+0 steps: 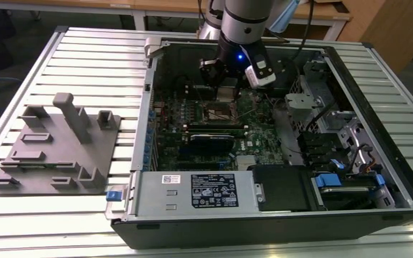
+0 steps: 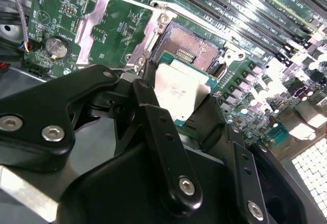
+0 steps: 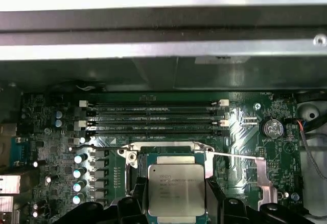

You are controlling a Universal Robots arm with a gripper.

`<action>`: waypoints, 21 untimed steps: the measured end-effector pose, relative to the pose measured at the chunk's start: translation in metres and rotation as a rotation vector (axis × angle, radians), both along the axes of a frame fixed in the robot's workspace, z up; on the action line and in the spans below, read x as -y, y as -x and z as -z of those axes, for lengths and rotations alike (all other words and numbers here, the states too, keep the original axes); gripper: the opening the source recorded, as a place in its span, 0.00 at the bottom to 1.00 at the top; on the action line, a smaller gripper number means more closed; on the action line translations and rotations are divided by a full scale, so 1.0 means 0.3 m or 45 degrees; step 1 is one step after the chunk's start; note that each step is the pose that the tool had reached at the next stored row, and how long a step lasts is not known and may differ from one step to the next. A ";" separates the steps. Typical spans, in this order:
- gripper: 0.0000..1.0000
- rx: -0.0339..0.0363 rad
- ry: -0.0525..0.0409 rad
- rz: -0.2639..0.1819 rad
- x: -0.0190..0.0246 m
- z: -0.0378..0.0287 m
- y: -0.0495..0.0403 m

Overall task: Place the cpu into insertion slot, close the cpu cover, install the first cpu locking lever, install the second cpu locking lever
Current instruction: 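Place the cpu into insertion slot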

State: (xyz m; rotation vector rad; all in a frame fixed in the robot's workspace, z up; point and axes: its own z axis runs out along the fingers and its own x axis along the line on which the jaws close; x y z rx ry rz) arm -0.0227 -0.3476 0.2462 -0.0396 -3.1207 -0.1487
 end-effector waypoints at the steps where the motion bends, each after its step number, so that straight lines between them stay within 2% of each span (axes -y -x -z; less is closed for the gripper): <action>1: 0.54 0.0000 0.000 0.000 0.001 0.002 0.000; 10: 0.54 -0.0001 -0.001 0.000 0.012 0.016 0.002; 21: 0.54 0.0007 -0.001 0.000 0.022 0.031 0.024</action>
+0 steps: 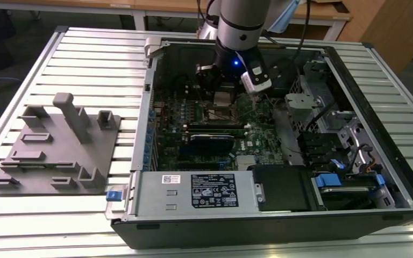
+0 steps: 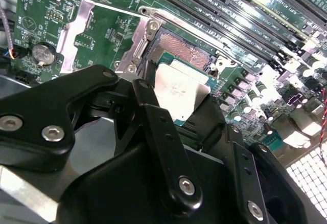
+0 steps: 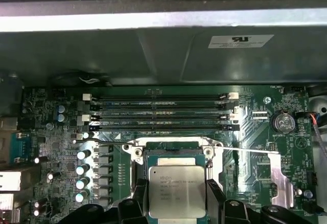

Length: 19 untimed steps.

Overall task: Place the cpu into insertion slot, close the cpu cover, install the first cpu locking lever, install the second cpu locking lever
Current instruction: 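Place the cpu into insertion slot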

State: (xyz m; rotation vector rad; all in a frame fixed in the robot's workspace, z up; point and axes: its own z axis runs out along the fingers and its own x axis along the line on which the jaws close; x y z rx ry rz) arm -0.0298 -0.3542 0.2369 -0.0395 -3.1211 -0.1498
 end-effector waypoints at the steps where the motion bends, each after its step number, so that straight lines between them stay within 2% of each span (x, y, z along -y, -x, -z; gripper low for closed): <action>1: 0.54 0.0001 0.000 0.000 0.000 0.002 0.001; 11: 0.54 0.0000 0.001 0.003 0.000 0.007 0.004; 16: 0.54 -0.0001 0.002 0.080 0.000 0.009 0.003; 19: 0.54 0.0000 0.002 0.085 0.000 0.010 0.003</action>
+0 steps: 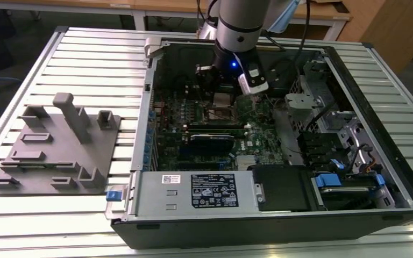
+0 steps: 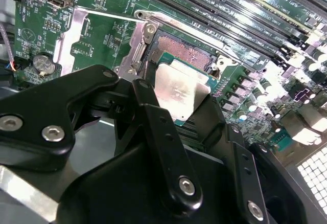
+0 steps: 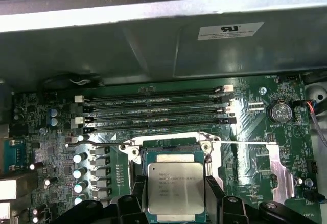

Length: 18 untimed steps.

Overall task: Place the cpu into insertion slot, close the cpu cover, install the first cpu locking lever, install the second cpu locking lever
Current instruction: 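Place the cpu into insertion slot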

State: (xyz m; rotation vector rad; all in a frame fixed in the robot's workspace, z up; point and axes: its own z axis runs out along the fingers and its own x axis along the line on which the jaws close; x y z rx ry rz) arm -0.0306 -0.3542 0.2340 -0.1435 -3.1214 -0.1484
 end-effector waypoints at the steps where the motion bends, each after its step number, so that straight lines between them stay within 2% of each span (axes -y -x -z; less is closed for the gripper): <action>1: 0.54 0.0000 0.000 0.000 0.000 0.000 0.000; 4: 0.54 0.0001 0.000 0.011 0.000 0.000 0.000; 7: 0.54 0.0000 0.000 0.063 0.000 0.000 0.000; 12: 0.54 0.0000 0.000 0.069 0.000 0.000 0.000; 15: 0.54 0.0000 0.000 0.127 0.000 0.001 0.000; 18: 0.54 0.0000 0.000 0.139 0.000 0.001 0.000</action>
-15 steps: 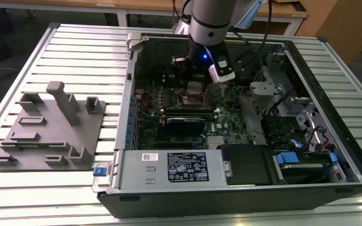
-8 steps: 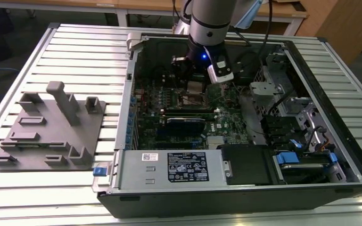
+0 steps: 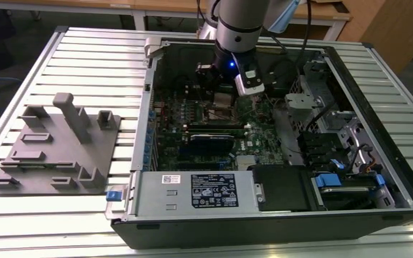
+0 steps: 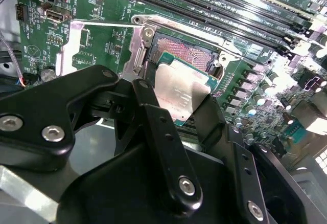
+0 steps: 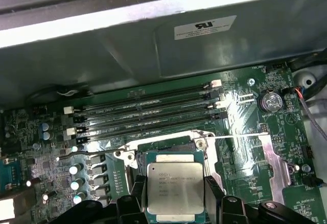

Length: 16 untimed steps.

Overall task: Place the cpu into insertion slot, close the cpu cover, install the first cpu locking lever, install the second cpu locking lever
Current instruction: 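Place the cpu into insertion slot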

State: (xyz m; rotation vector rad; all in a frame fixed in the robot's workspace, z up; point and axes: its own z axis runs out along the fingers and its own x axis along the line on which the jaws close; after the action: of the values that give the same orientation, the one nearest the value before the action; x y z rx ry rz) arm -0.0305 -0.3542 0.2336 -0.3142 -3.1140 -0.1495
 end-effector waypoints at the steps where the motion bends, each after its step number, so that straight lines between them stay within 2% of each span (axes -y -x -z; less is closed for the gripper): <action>1: 0.54 0.0000 0.000 0.001 0.000 0.000 0.000; 3: 0.54 0.0001 0.000 0.011 0.000 0.000 0.000; 6: 0.54 0.0000 0.000 0.073 0.000 0.001 0.000; 12: 0.54 0.0000 0.000 0.087 0.000 0.001 0.000; 16: 0.54 0.0000 0.000 0.159 0.000 0.003 0.000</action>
State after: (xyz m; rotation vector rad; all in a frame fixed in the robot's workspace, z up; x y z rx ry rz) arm -0.0306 -0.3542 0.2327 -0.5090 -3.0942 -0.1502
